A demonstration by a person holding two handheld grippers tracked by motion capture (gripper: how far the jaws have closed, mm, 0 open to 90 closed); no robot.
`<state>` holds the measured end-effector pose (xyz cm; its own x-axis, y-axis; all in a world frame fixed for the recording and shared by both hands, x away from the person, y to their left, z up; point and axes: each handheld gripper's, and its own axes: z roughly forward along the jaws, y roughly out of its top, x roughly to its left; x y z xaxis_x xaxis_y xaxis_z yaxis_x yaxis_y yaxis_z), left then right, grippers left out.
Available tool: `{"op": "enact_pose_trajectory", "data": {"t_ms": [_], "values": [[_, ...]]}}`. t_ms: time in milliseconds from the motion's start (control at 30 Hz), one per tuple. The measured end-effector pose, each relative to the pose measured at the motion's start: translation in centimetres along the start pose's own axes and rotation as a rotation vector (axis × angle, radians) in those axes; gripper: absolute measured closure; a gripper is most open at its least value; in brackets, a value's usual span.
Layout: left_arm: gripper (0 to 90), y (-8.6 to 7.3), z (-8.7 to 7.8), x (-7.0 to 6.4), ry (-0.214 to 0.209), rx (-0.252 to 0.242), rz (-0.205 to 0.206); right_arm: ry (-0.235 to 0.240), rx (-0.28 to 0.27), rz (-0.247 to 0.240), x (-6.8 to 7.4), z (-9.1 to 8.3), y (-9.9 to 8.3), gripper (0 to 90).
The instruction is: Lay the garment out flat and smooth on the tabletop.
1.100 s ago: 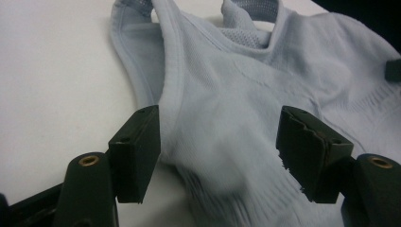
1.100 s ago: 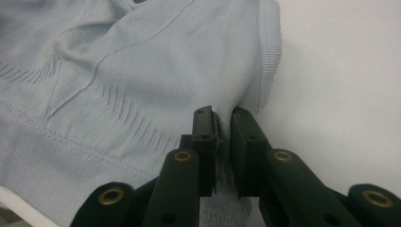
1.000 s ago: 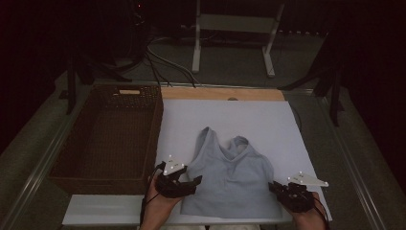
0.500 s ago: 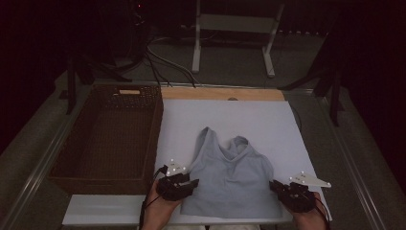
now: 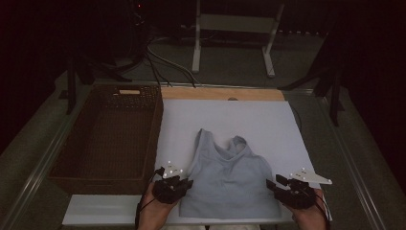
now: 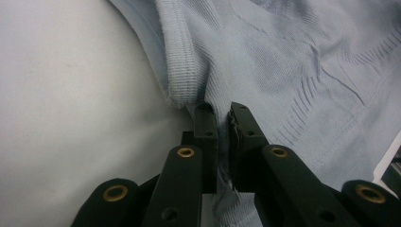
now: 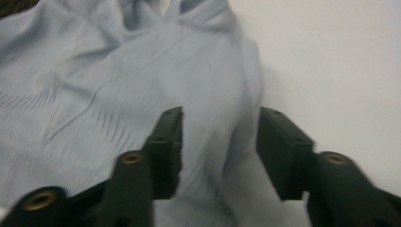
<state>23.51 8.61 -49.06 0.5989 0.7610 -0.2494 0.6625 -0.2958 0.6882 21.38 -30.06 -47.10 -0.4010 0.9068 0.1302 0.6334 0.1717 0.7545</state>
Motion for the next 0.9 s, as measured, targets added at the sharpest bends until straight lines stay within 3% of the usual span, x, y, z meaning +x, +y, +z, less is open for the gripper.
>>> {"op": "enact_pose_trajectory", "data": {"t_ms": [200, 567, 900], "values": [[85.4, -0.2, -0.3, 0.3, 0.014, 0.000, -0.002, -0.008, -0.027, -0.001, 0.1, 0.7, 1.8, 37.5], [85.3, -0.4, -0.5, 0.8, 0.026, 0.005, -0.007, -0.011, -0.038, 0.018, 0.1, 2.7, 4.4, 37.5], [85.2, -0.6, -0.6, 1.2, 0.052, 0.007, -0.019, -0.019, 0.035, 0.047, -0.2, 5.7, 4.8, 37.5]]}}
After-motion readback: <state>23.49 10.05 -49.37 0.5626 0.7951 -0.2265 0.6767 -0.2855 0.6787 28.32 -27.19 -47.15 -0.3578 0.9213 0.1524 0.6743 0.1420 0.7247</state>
